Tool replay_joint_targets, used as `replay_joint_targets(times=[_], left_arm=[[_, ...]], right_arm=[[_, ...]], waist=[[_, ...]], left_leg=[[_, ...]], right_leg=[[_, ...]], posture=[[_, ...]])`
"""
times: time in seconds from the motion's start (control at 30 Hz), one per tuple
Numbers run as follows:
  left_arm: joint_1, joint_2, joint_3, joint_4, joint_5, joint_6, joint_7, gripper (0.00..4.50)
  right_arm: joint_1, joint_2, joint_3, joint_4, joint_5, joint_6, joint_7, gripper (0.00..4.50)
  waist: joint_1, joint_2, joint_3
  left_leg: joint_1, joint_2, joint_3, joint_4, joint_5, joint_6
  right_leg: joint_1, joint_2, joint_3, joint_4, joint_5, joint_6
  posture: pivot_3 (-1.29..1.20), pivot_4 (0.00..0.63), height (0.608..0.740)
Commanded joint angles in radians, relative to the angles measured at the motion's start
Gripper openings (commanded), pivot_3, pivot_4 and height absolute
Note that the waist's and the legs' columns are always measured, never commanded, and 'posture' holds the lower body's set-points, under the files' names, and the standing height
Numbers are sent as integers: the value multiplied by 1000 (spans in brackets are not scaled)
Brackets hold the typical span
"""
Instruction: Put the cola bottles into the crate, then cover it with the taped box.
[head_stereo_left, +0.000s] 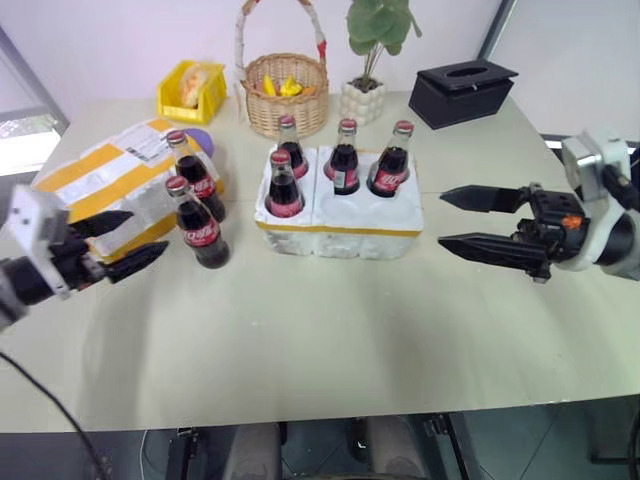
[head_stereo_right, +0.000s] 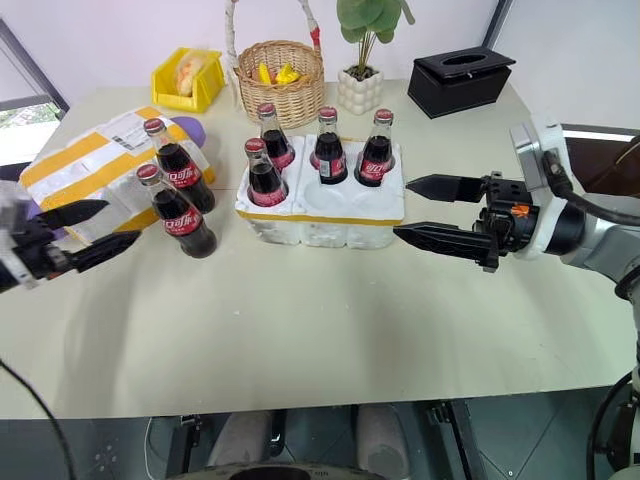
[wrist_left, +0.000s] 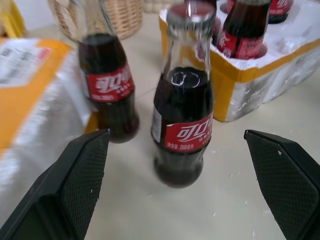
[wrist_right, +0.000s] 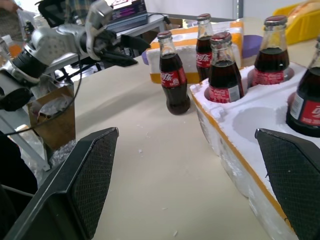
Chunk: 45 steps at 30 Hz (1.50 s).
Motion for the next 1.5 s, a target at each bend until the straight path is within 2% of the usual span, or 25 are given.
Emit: replay_joint_targets(times=[0.03, 0.33, 0.6, 0.97, 1.07, 1.13, 1.33, 1.5], left_arm=[[-23, 0, -27, -4, 7, -32, -2, 4474], [-111, -21, -148, 76, 59, -63, 17, 4474], [-198, -89, -244, 145, 115, -107, 55, 4474], [-309, -153, -307, 238, 157, -117, 74, 4474], [-316, -154, -303, 247, 149, -111, 67, 3620], [-316, -147, -300, 245, 145, -102, 61, 2683], [-296, -88, -291, 169, 98, -27, -1, 2675], [-295, -4, -300, 13, 3, 58, -137, 2675]], right_arm=[[6, -10, -52, -39, 22, 2, -16, 4500], [39, -8, -91, -66, 48, 13, -54, 4500], [62, -8, -113, -79, 63, 13, -71, 4500], [70, -13, -125, -95, 88, 20, -106, 4500], [71, -12, -127, -98, 93, 22, -116, 4500], [73, -11, -127, -100, 96, 23, -122, 4500], [74, -10, -121, -98, 99, 20, -133, 4500], [63, -5, -104, -89, 91, 13, -130, 4500]], waist=[[-1, 0, 0], [0, 0, 0], [3, 0, 0], [0, 0, 0], [1, 0, 0], [1, 0, 0], [-2, 0, 0], [2, -2, 1]], left_leg=[[0, 0, 0, 0, 0, 1], [1, 3, -1, 3, -1, 1], [1, 3, -1, 3, -1, 2], [2, 2, -2, 3, -1, 2], [2, 2, -2, 3, -1, 2], [2, 2, -2, 4, -1, 2], [2, 2, -2, 3, -1, 2], [1, 2, -2, 3, -1, 2]], right_leg=[[0, 1, 0, 0, 0, 0], [1, 4, 0, 2, 0, 0], [1, 4, 0, 3, 0, 0], [2, 4, 0, 3, 0, 0], [2, 4, 0, 3, 0, 0], [2, 4, 0, 3, 0, 0], [2, 4, 0, 3, 0, 0], [1, 4, 0, 3, 0, 0]], posture=[[0, 150, 740], [0, 150, 740], [0, 150, 740], [0, 150, 740], [0, 150, 740], [0, 150, 740], [0, 150, 740], [0, 150, 740]])
